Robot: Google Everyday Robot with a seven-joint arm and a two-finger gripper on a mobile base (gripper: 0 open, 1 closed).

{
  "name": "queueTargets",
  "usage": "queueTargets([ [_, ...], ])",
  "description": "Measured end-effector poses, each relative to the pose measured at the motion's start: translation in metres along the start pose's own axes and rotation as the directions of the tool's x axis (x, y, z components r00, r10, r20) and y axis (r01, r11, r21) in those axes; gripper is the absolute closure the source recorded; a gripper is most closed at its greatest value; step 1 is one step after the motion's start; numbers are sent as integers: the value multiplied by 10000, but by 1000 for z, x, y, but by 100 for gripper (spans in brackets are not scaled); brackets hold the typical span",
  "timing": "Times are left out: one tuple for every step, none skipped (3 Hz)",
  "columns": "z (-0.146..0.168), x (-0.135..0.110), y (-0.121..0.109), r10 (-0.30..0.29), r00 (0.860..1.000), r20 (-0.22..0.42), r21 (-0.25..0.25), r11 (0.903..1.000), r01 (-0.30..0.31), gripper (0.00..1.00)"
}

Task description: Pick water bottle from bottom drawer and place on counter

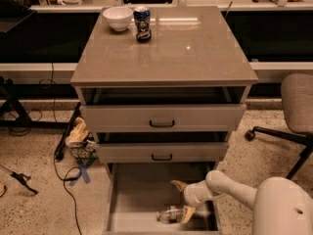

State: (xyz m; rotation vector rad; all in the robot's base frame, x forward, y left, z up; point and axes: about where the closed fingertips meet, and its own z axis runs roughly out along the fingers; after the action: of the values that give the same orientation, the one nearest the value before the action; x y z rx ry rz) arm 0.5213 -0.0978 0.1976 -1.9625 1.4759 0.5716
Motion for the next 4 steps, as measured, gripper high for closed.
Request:
queueTargets([
  [15,18,5,52,10000,-33,-78,10000,-52,0],
  [25,28,7,36,10000,-44,-191,9998,-37,0],
  [32,35,9,16,10000,14,-292,9996,-16,0],
  [37,39,11,-3,10000,64,-350,9994,5,19],
])
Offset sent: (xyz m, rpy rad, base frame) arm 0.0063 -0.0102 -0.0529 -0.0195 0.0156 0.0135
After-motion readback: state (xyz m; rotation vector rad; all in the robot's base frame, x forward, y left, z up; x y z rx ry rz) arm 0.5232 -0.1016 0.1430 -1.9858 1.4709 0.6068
